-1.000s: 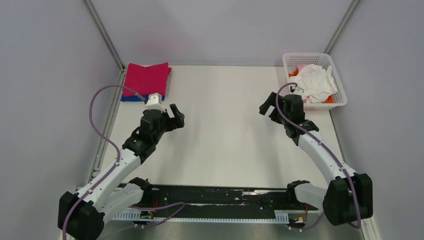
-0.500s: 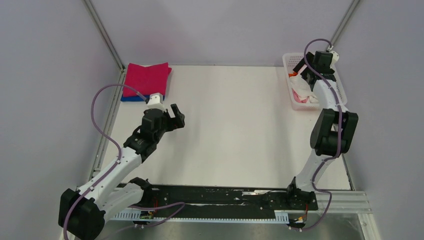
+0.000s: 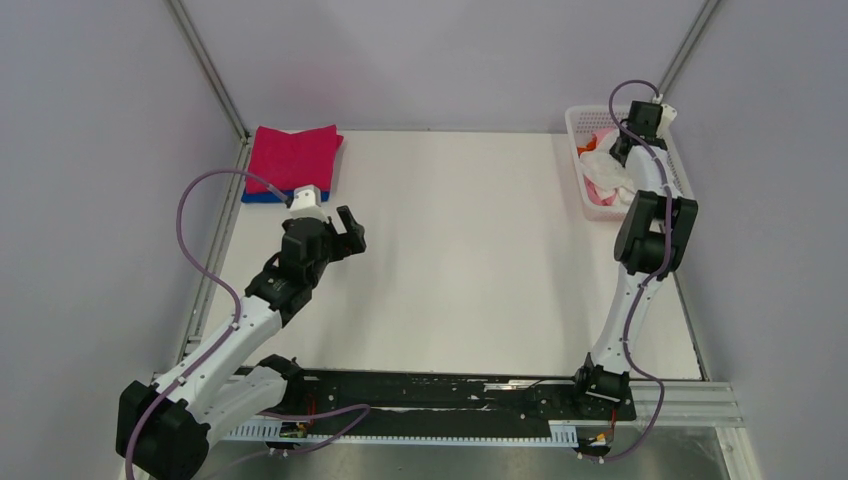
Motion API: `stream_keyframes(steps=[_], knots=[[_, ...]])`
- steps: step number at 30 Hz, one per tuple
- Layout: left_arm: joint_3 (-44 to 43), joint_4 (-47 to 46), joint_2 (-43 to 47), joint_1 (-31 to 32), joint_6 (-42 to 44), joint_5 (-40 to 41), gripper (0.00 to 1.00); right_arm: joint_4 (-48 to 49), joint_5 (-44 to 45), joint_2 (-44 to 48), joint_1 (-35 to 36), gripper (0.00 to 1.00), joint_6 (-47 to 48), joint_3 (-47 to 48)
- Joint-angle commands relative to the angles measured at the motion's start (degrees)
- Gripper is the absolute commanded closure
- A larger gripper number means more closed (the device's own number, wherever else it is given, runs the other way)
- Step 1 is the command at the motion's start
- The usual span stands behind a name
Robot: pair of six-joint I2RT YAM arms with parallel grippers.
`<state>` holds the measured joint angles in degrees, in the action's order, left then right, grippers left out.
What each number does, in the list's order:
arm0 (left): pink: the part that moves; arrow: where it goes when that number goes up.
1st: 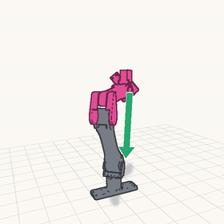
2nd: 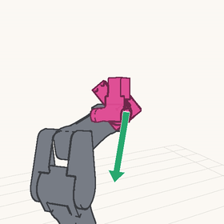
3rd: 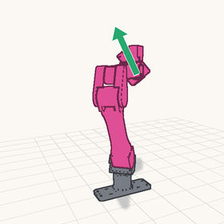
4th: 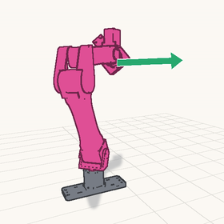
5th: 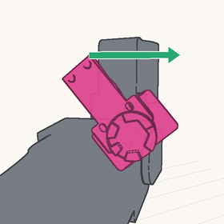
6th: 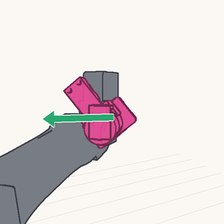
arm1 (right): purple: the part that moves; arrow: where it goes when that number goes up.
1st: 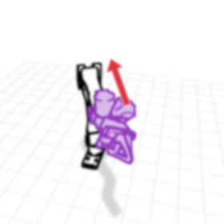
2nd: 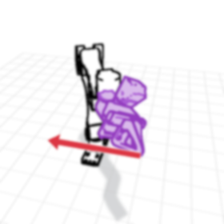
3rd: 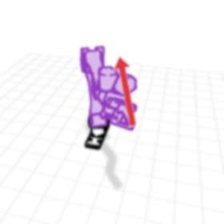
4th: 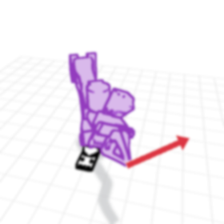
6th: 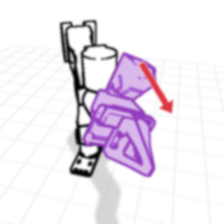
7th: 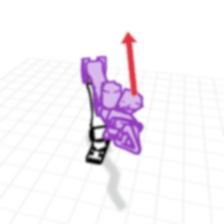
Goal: Fold and stack the t-shirts
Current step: Grab crumpled tshirt from bin with the right arm, then move the tshirt to the center of the board
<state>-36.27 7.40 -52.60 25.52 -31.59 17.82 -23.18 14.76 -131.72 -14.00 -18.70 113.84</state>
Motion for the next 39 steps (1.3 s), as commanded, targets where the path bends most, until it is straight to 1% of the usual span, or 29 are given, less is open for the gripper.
stream_keyframes(steps=[1, 3, 5, 6, 11, 13, 15, 21, 25, 27, 31, 32, 34, 36, 39], knots=[[-0.45, -2.54, 0.55, 0.14, -0.61, 2.04, 0.0, 1.36, 1.54, 4.93, 0.12, 0.84, -0.66, 3.04], [-0.49, -2.61, 0.37, 0.15, -0.85, 1.91, 0.0, 2.8, 0.08, 8.5, 0.12, 0.89, -0.19, 2.08], [-0.47, -2.71, 0.19, 0.08, -0.74, 1.53, 0.0, 4.74, -2.06, 12.21, 0.12, 0.99, 0.33, 0.37], [-0.51, -2.71, 0.03, 0.13, -0.7, 1.43, 0.0, 5.79, -3.38, 14.1, 0.16, 1.0, 0.63, -0.5], [-0.81, -2.15, -0.18, 0.11, -1.02, 1.71, 0.0, 10.23, -12.86, 23.9, 0.28, 1.0, 2.49, -4.28], [-0.86, -1.97, -0.07, 0.13, -1.21, 1.65, 0.0, 11.4, -20.25, 26.74, 0.35, 1.0, 3.49, -5.15], [-0.89, -1.74, 0.06, 0.14, -1.49, 1.42, 0.0, 12.62, -25.42, 29.21, 0.93, 1.0, 3.64, -6.31], [-0.76, -0.26, 1.36, 0.08, -2.36, 2.11, 0.0, 15.09, -36.68, 35.84, 6.96, 1.0, 3.19, -6.9], [-0.72, 0.59, 2.33, 0.15, -3.04, 2.96, 0.0, 15.36, -42.6, 37.61, 13.22, 1.0, 2.82, -1.91], [-0.73, 1.27, 2.81, 0.15, -3.52, 3.46, 0.0, 15.36, -45.67, 37.52, 17.77, 1.0, 3.06, 1.51], [-0.67, 1.87, 3.59, 0.14, -4.43, 4.38, 0.0, 14.17, -49.4, 34.51, 26.02, 1.0, 4.45, 9.78], [-1.31, 3.24, 3.97, 0.07, -5.07, 4.74, 0.0, 12.64, -51.07, 32.46, 29.33, 1.0, 4.89, 14.72], [-1.72, 4.95, 4.6, 0.14, -5.9, 5.72, 0.0, 11.31, -53.0, 30.94, 31.42, 1.0, 4.9, 18.18], [-1.89, 6.68, 5.54, 0.1, -7.0, 7.38, 0.0, 11.14, -53.55, 31.32, 32.17, 1.0, 4.89, 17.32], [-2.35, 10.59, 7.23, 0.07, -8.89, 11.34, 0.0, 11.18, -50.93, 35.02, 32.19, 1.0, 7.4, 9.23]])
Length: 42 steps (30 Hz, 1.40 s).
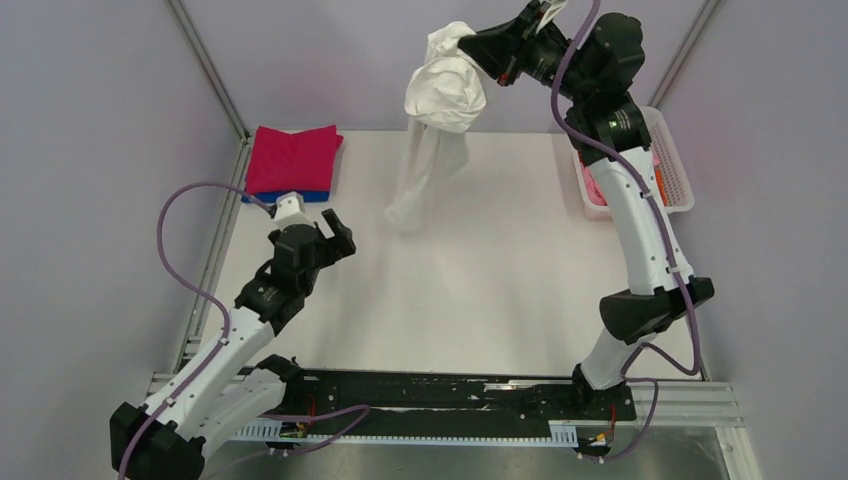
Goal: Fold and stack the t-shirts
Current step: Move the tshirt to the center of the board, then flatten out the tshirt
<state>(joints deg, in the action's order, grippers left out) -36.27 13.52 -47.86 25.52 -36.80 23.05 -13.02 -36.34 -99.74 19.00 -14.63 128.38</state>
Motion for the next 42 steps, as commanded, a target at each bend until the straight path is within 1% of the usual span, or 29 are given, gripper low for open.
stream_keyframes(steps=[1, 3, 4, 6, 7, 8, 9, 10, 11, 12, 14, 16, 18, 21, 24, 26, 27, 29, 30, 32, 33, 34, 38, 42], knots=[[-2.63, 5.28, 2.8, 0.15, -4.37, 6.78, 0.0, 1.06, 1.6, 5.15, -0.78, 1.0, 4.63, -9.62], [-2.99, 7.42, 3.72, 0.09, -5.44, 8.18, 0.0, 0.95, 4.53, 9.97, -0.99, 0.99, 7.15, -19.07], [-3.0, 8.83, 4.28, 0.07, -5.94, 8.84, 0.0, 0.71, 6.26, 12.71, -1.14, 0.97, 8.07, -24.17], [-2.97, 10.7, 4.78, 0.09, -7.46, 9.79, 0.0, 0.62, 12.98, 18.0, -2.11, 0.91, 7.65, -36.0], [-3.05, 11.42, 4.83, 0.03, -8.39, 10.23, 0.0, 0.62, 16.89, 20.42, -3.02, 0.85, 6.71, -41.76], [-3.08, 12.69, 4.89, 0.05, -8.69, 10.42, 0.0, 0.56, 19.45, 22.42, -4.39, 0.75, 5.7, -47.51], [-3.21, 13.34, 4.88, 0.05, -9.18, 10.68, 0.0, 0.43, 21.91, 24.03, -5.74, 0.57, 4.32, -52.27], [-3.2, 14.42, 4.72, 0.06, -9.44, 10.65, 0.0, 0.12, 25.89, 25.62, -6.67, 0.28, 2.02, -56.91], [-3.19, 14.82, 4.63, 0.06, -9.68, 10.36, 0.0, -0.29, 29.68, 26.55, -7.37, 0.09, 0.45, -60.68], [-3.15, 15.39, 4.22, 0.06, -9.78, 10.05, 0.0, -0.85, 33.91, 27.39, -7.66, 0.01, -0.94, -63.55], [-3.03, 15.93, 3.28, 0.06, -10.05, 9.05, 0.0, -2.02, 42.36, 28.73, -7.79, 0.0, -3.11, -67.68], [-3.09, 16.6, 2.01, 0.06, -10.49, 7.67, 0.0, -2.72, 44.18, 30.0, -7.8, 0.0, -4.6, -70.06], [-2.96, 17.27, 0.55, 0.06, -10.99, 5.99, 0.0, -3.1, 41.37, 31.14, -7.84, 0.0, -5.59, -71.39], [-2.14, 17.98, -1.77, 0.05, -11.99, 2.95, 0.0, -3.2, 34.11, 32.09, -7.84, 0.0, -6.97, -73.37], [-0.94, 16.84, -3.71, -1.1, -12.3, 1.31, 0.0, -3.08, 29.68, 31.78, -7.57, 0.0, -8.02, -75.18], [-0.24, 13.69, -5.27, -3.81, -11.54, -2.16, 0.0, -2.74, 29.5, 31.07, -7.21, 0.0, -7.75, -76.0], [0.13, 10.4, -6.54, -6.12, -11.19, -5.43, 0.0, -2.57, 29.68, 30.53, -6.93, 0.0, -7.36, -75.99], [0.73, 5.97, -9.14, -9.47, -10.77, -9.49, 0.0, -2.24, 30.08, 29.32, -6.56, 0.0, -7.06, -75.73], [0.73, 4.71, -10.22, -10.37, -10.8, -10.2, 0.01, -2.09, 30.21, 28.75, -6.46, 0.0, -6.96, -75.59], [-0.06, 2.69, -13.82, -12.64, -11.2, -10.61, 0.04, -1.89, 30.99, 27.66, -6.31, 0.0, -7.03, -75.22], [-0.35, 1.92, -16.47, -13.68, -11.28, -10.58, 0.07, -1.82, 31.54, 27.21, -6.29, 0.0, -6.93, -75.13], [-1.23, 1.8, -17.75, -14.2, -11.5, -10.62, 0.1, -1.66, 32.13, 26.61, -6.34, 0.0, -6.78, -75.04], [-3.64, 2.27, -24.72, -15.62, -11.73, -8.3, 0.15, -1.34, 33.66, 24.84, -6.35, 0.0, -5.95, -74.86], [-5.13, 1.53, -29.56, -16.74, -11.87, -7.31, 0.16, -1.06, 34.55, 22.28, -6.35, 0.0, -5.35, -73.94]])
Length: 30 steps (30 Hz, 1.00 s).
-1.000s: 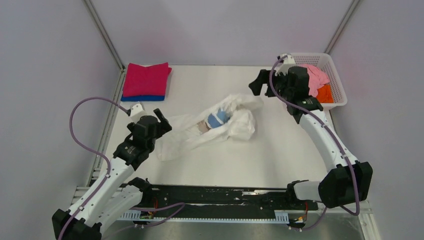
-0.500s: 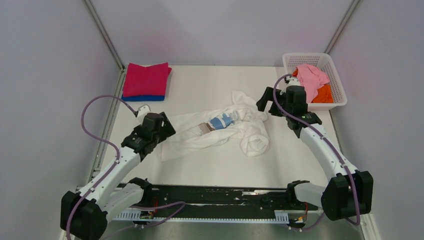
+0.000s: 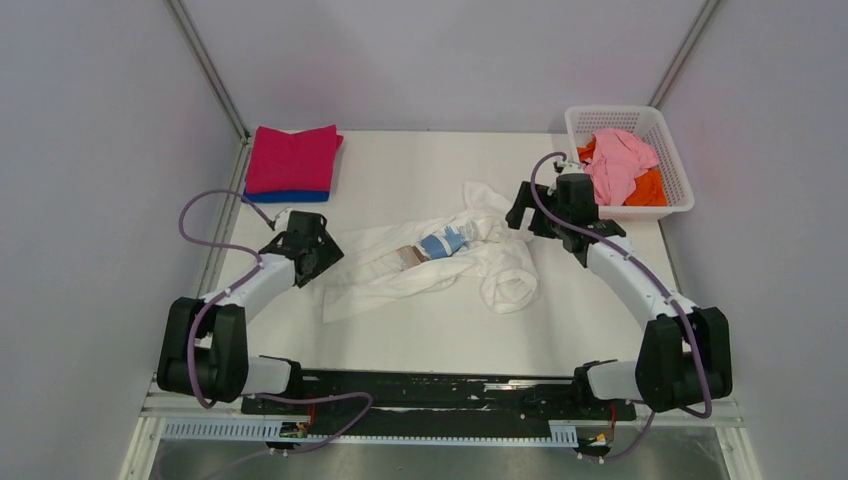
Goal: Fold and stack the t-shirts
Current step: Flatten out the tshirt
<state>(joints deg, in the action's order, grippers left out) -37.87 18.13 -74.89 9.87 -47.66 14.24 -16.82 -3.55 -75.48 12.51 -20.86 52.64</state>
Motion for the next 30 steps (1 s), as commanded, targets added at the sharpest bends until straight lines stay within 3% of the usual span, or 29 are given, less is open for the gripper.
stream_keyframes(steps=[1, 19, 26, 30], knots=[[-3.75, -3.69, -3.92, -1.61, -0.89, 1.23, 0.17, 2.75, 1.86, -2.73, 0.14, 0.0, 1.04, 2.32], [-19.48, -2.28, -19.7, -5.74, -0.35, 1.9, 0.19, 3.97, 0.55, -17.77, 0.55, 0.0, 4.39, 14.04], [-27.71, 8.16, -27.75, -5.62, 3.03, -0.31, 0.3, 3.94, 1.4, -21.77, 0.67, 0.0, 5.45, 17.25], [-29.64, 15.58, -29.3, -4.22, 3.56, 2.73, 0.33, 3.99, 2.28, -22.44, 0.76, 0.0, 5.82, 17.35]])
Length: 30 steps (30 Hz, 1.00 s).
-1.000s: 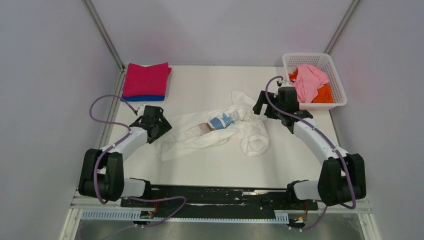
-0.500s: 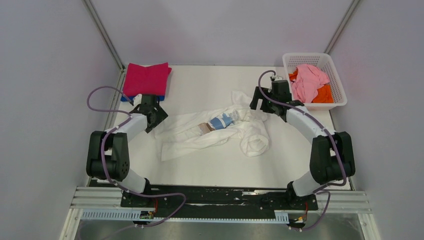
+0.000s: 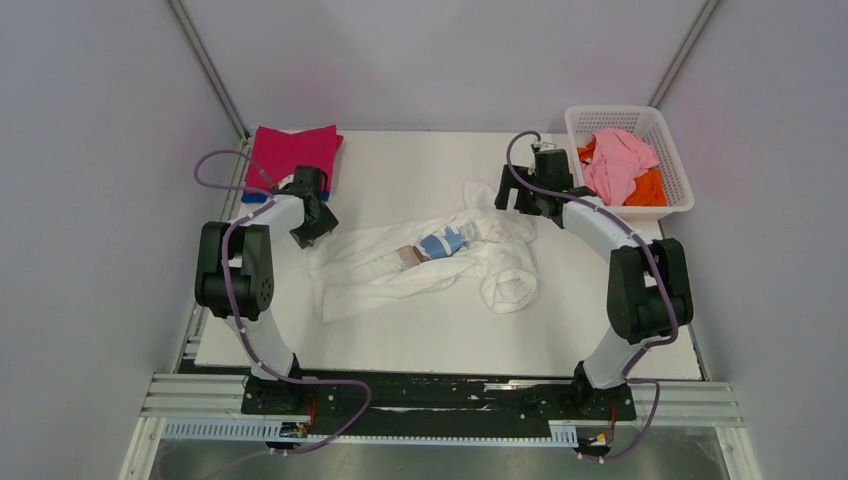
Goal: Fold and stack the t-shirts
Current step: Flatten out the tshirt
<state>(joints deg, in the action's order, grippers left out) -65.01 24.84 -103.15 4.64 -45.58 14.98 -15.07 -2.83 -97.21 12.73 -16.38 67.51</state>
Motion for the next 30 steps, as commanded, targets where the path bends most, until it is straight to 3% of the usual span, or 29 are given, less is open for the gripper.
stream_keyframes(steps=[1, 5, 7, 8, 10, 14, 20, 30], knots=[[-2.53, 10.15, -1.51, 1.29, 1.56, 2.91, 0.34, 2.24, 1.93, -0.82, 0.54, 0.0, 1.35, 2.46], [-2.56, 11.09, -2.79, 1.46, 1.72, 3.02, 0.57, 2.23, 2.39, -1.35, 0.97, 0.0, 1.46, 2.69], [-2.77, 11.34, -2.88, 1.43, 1.76, 2.51, 0.75, 2.3, 2.46, -1.95, 1.51, 0.0, 1.97, 3.07], [-3.04, 11.4, -2.77, 1.49, 1.79, 2.16, 0.92, 2.39, 2.51, -2.46, 2.14, 0.0, 2.48, 3.42], [-3.24, 11.38, -1.49, 1.69, 1.88, 2.05, 1.0, 2.4, 2.69, -3.88, 3.45, 0.01, 4.2, 4.66], [-3.19, 11.08, 1.7, 2.35, 2.65, 2.55, 1.0, 2.34, 8.26, -8.15, 6.11, 0.03, 6.84, 8.84], [-2.42, 10.4, 5.45, 2.86, 4.1, 2.07, 1.0, 3.37, 7.84, -18.05, 7.71, 0.06, 8.21, 18.27], [-1.18, 9.23, 8.24, 3.24, 5.21, 2.16, 1.0, 1.97, 11.1, -31.13, 9.24, 0.21, 10.17, 28.71]])
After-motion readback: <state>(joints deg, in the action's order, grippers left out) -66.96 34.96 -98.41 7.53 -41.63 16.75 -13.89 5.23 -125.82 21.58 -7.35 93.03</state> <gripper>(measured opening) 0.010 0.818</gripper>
